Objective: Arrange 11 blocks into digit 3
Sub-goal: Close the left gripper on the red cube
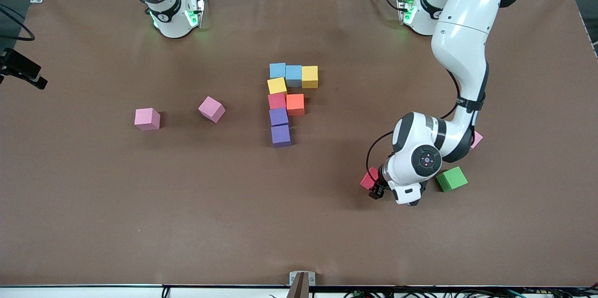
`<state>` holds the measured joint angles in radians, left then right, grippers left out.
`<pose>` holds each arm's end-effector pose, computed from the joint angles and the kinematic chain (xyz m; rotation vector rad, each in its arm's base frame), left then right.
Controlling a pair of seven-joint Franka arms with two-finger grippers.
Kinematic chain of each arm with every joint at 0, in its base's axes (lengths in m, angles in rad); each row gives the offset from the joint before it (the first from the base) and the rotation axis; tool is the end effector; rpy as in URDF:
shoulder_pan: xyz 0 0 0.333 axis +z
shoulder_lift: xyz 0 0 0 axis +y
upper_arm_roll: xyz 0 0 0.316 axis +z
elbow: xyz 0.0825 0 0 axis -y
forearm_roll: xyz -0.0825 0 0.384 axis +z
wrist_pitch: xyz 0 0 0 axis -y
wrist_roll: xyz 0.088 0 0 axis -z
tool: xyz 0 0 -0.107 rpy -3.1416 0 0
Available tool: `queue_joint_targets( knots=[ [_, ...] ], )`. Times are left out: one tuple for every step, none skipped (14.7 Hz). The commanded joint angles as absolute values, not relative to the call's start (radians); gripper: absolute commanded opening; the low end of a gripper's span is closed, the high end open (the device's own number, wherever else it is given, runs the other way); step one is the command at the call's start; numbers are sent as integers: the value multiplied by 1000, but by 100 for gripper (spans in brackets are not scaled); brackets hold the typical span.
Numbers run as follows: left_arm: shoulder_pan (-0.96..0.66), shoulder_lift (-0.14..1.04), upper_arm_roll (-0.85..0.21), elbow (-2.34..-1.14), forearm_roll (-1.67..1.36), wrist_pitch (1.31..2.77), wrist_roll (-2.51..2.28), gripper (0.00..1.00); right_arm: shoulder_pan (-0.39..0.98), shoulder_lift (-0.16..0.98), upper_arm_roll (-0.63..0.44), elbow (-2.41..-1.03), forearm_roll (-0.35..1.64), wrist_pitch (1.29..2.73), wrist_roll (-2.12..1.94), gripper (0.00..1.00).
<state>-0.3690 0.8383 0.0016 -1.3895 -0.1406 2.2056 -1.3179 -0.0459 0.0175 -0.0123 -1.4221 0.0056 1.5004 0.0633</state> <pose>0.6798 -0.2670 0.2051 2.6774 1.5236 -0.1505 0.5514 -0.0314 0.6781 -3.1289 0.1894 -0.0953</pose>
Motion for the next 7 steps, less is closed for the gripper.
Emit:
queue_joint_targets(
  knots=[
    [-373, 847, 3, -1376, -185, 2236, -1346, 50, -52, 2, -8, -1427, 3, 1505, 60, 100],
    [-374, 845, 5, -1377, -202, 2238, -1403, 40, -52, 2, -8, -1427, 3, 1505, 60, 100],
    [-382, 841, 3, -1379, -204, 2238, -1443, 33, -52, 2, -8, -1427, 3, 1509, 60, 100],
    [-399, 838, 5, -1381, -207, 2237, -1477, 27, -52, 2, -6, -1427, 3, 1511, 60, 100],
    [-419, 824, 5, -1391, -206, 2237, -1543, 20, -52, 2, -6, -1427, 3, 1511, 60, 100],
    [-428, 807, 5, -1405, -199, 2237, -1612, 13, -52, 2, -6, -1427, 3, 1511, 60, 100],
    [-448, 792, 6, -1419, -196, 2237, -1687, 7, -52, 2, -6, -1427, 3, 1511, 60, 100]
  ],
)
